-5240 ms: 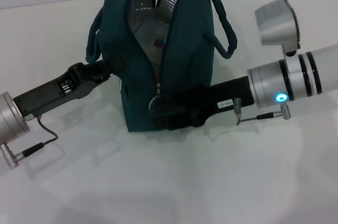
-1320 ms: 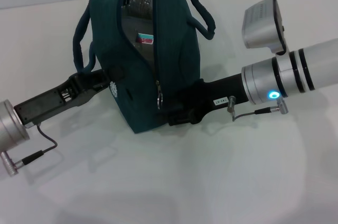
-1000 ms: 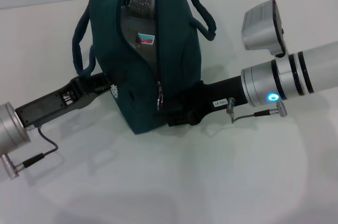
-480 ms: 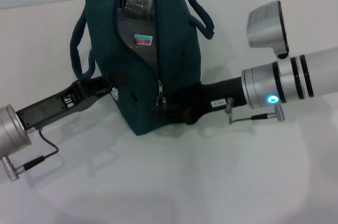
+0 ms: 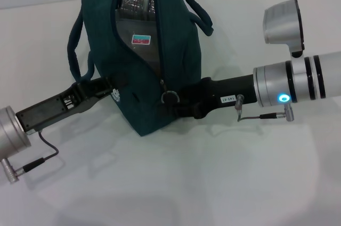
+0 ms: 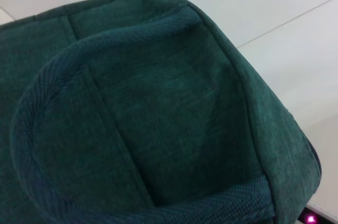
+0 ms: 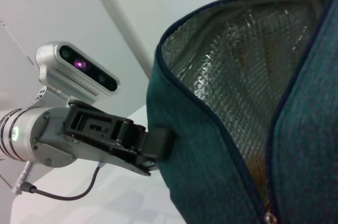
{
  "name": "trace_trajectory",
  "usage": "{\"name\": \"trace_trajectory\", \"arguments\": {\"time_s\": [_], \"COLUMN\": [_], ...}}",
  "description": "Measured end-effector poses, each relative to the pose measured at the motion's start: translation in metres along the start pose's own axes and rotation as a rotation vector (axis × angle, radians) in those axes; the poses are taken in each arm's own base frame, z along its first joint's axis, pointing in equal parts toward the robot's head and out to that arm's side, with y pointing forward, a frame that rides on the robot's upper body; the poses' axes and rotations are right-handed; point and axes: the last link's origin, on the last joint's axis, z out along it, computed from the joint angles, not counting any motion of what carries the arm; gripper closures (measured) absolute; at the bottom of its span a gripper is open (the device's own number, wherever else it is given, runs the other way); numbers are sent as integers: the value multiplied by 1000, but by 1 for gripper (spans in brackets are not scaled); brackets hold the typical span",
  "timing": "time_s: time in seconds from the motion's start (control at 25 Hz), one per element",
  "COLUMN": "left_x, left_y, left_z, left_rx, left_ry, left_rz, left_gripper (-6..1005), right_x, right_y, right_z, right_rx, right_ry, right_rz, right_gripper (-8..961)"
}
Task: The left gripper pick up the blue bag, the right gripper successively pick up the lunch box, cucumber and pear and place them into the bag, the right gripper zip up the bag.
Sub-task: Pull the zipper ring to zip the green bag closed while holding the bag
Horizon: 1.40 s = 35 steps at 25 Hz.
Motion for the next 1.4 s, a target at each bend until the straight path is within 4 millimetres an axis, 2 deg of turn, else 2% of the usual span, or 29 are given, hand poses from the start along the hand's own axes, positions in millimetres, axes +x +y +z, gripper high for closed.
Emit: {"name": "trace_trajectory", "arguments": {"time_s": [0.48, 0.68, 1.4], "left_x": [1, 0, 0], "left_y": [0, 0, 0], "left_z": [0, 0, 0], "left_rx": [0, 0, 2], "left_ry": [0, 0, 1], "left_rz": [3, 6, 6], "left_gripper": [922, 922, 923], "right_x": [2, 2, 4], "right_y": [-4, -5, -7], "right_z": [6, 6, 5], "right_rx": [43, 47, 68], "right_ry": [12, 10, 5], "right_rz": [-8, -7, 5], "right_gripper": [560, 683, 869]}}
